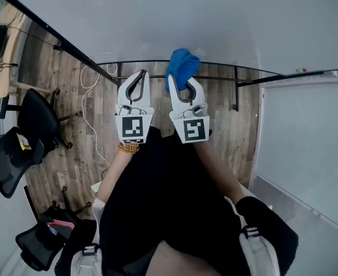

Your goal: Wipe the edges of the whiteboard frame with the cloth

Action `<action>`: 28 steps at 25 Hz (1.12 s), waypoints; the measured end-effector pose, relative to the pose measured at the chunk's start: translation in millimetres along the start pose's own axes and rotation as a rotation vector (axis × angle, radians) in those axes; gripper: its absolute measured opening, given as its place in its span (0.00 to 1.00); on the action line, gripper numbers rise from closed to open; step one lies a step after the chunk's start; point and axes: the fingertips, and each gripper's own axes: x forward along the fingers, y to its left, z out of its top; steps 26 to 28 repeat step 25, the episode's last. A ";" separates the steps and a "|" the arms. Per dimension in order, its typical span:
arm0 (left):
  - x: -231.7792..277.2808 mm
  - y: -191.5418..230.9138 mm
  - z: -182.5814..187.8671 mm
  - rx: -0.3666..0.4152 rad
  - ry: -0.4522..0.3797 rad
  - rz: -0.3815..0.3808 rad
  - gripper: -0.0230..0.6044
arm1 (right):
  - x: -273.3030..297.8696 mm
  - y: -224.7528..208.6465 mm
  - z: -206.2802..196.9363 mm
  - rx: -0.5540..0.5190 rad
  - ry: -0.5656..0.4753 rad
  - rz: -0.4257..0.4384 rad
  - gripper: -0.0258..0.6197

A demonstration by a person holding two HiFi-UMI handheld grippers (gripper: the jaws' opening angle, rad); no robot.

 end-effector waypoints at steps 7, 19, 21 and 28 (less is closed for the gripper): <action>3.6 -12.1 8.3 0.009 -0.021 -0.032 0.04 | -7.5 -11.4 -5.7 -0.021 0.024 -0.028 0.13; -13.5 3.8 -5.4 -0.011 -0.009 0.010 0.04 | -3.3 8.4 -10.1 -0.031 0.039 0.034 0.12; -15.4 8.0 -6.7 -0.015 -0.008 0.019 0.04 | -2.4 12.5 -8.7 -0.021 0.034 0.043 0.12; -19.1 15.0 -7.2 -0.023 -0.015 0.030 0.04 | -1.4 20.4 -4.1 -0.011 0.021 0.062 0.12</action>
